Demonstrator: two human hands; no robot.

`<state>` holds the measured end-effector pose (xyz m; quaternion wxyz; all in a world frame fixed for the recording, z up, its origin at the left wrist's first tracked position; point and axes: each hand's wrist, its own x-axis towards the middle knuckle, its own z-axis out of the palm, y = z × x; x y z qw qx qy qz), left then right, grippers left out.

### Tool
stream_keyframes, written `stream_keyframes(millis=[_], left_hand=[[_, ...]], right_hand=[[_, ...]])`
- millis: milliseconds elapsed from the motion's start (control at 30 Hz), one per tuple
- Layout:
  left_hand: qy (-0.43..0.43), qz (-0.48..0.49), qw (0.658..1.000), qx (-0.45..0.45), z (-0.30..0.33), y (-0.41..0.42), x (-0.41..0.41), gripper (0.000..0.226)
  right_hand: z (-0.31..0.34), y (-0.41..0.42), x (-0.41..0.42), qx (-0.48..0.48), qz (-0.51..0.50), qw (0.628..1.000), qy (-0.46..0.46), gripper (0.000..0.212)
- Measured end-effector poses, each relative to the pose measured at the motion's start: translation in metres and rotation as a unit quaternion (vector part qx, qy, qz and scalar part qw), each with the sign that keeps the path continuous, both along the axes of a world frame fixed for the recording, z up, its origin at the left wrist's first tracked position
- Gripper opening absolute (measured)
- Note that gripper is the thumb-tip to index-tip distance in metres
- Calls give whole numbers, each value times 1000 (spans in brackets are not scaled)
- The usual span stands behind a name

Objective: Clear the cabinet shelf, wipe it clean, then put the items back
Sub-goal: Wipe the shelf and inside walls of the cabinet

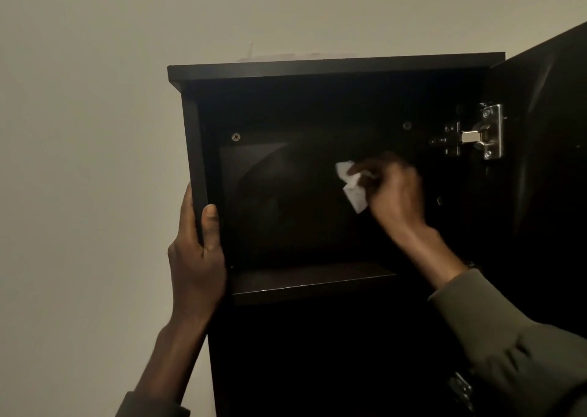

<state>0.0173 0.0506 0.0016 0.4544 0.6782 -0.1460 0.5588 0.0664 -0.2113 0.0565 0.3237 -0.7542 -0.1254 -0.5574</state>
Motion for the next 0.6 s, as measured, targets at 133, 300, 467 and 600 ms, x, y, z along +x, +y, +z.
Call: stream_keyframes(millis=[133, 300, 467, 600], left_hand=[[3, 6, 1000, -2, 0, -2, 1, 58], [11, 6, 1000, -4, 0, -1, 1, 56], [2, 0, 1000, 0, -1, 0, 1, 60], [0, 2, 1000, -5, -1, -2, 1, 56]], right_hand=[[-9, 3, 3, 28, -47, 998, -14, 24], [-26, 48, 2, -176, 20, 984, 24, 17], [14, -24, 3, 52, -184, 981, -10, 15], [-1, -2, -7, -11, -109, 994, -7, 17]])
